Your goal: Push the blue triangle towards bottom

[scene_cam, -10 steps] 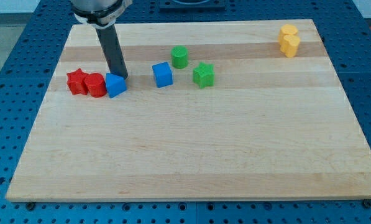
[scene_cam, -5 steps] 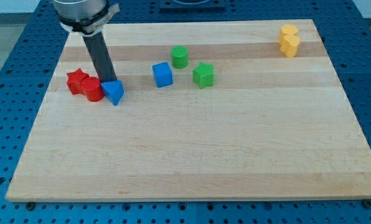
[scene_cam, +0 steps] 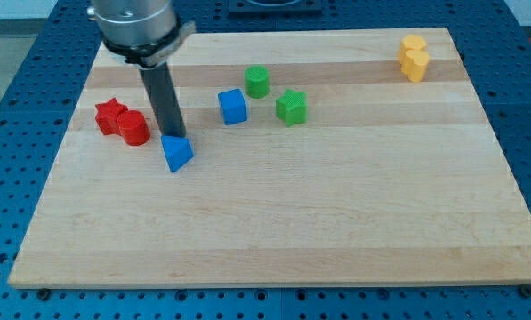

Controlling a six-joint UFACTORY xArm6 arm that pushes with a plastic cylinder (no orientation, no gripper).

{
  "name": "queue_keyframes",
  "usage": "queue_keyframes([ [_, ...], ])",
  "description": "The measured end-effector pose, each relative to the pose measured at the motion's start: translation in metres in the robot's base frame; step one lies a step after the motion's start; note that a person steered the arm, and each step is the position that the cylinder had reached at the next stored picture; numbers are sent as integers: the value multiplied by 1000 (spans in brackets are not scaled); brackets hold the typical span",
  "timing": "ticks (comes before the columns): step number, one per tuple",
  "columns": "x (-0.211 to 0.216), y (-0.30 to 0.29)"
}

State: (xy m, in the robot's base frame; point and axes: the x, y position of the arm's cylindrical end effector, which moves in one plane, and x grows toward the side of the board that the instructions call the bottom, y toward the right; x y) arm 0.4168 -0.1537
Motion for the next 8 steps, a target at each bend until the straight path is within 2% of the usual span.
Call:
queue_keyframes([
  [2, 0, -1],
  [3, -2, -34],
  [6, -1, -34],
  [7, 58, -15],
  [8, 76, -11],
])
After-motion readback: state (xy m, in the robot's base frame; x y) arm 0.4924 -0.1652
